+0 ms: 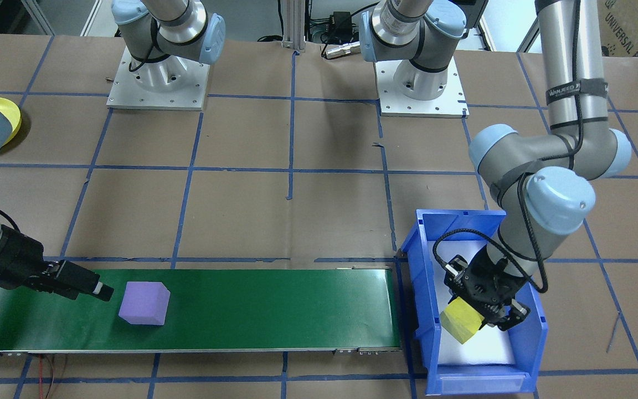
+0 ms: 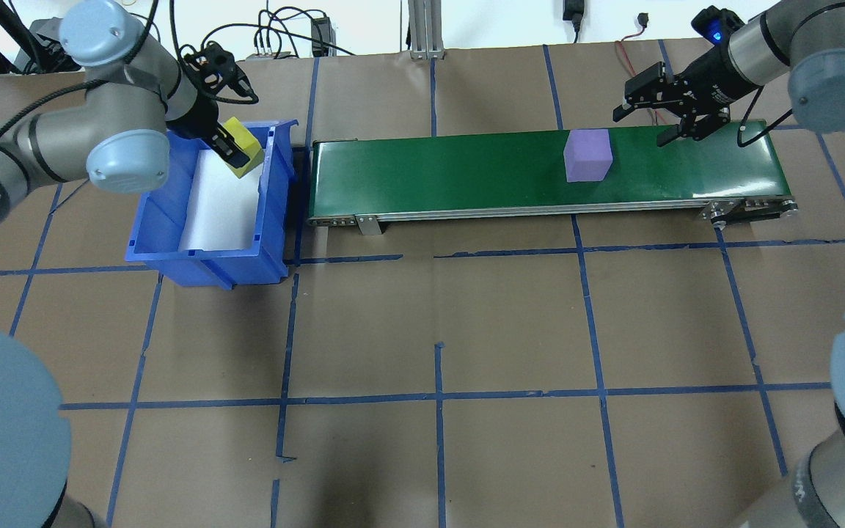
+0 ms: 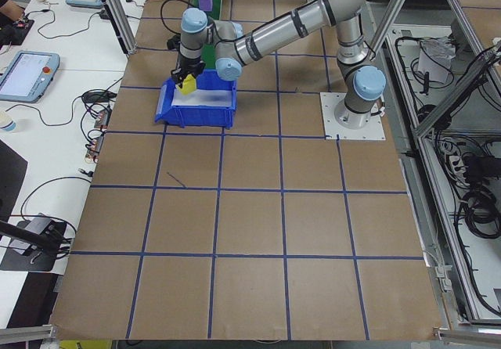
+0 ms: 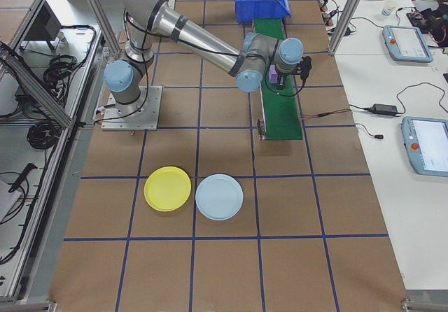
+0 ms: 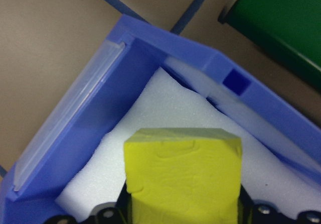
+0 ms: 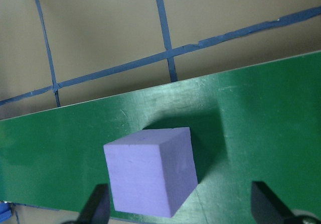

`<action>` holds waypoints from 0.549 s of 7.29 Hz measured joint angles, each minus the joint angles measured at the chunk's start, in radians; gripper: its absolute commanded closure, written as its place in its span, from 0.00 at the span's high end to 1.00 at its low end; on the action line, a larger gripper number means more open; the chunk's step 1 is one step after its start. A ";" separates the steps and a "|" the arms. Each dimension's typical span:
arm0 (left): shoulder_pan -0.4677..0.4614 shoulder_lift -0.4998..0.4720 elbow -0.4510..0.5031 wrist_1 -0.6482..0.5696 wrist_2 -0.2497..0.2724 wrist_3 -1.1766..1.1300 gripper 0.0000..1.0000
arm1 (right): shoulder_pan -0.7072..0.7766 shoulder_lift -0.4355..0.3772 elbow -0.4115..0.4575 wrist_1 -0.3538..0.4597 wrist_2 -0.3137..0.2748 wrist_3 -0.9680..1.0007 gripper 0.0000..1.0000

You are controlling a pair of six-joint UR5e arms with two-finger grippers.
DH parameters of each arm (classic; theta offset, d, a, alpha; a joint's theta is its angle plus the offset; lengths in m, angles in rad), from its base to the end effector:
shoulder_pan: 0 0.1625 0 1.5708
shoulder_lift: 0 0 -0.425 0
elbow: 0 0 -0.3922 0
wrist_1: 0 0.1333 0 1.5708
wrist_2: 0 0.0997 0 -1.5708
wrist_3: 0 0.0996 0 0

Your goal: Move block left to right into plate

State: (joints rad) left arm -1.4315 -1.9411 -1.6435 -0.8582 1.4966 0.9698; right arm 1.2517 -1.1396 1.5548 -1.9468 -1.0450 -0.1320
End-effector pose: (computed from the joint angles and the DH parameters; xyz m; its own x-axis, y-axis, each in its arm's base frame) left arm -0.0518 -0.6441 0.3214 -0.6704 0.7200 -0.1793 0.7411 0.6378 -0.2095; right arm -0.0245 -0.6583 0.3004 -0.8493 0.1626 -0.5023 0.2035 0.9787 -0.0272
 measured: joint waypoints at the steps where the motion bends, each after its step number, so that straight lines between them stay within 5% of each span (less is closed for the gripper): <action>1: -0.011 0.064 0.002 -0.050 0.001 -0.044 0.40 | 0.000 0.001 0.002 -0.006 -0.001 0.000 1.00; 4: -0.135 0.108 0.011 -0.084 0.001 -0.309 0.40 | 0.000 0.020 0.009 -0.036 -0.010 -0.004 1.00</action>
State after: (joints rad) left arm -1.5664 -1.8328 -1.6328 -0.9417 1.4972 0.6604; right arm 1.2517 -1.1192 1.5635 -1.9825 -1.0548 -0.1360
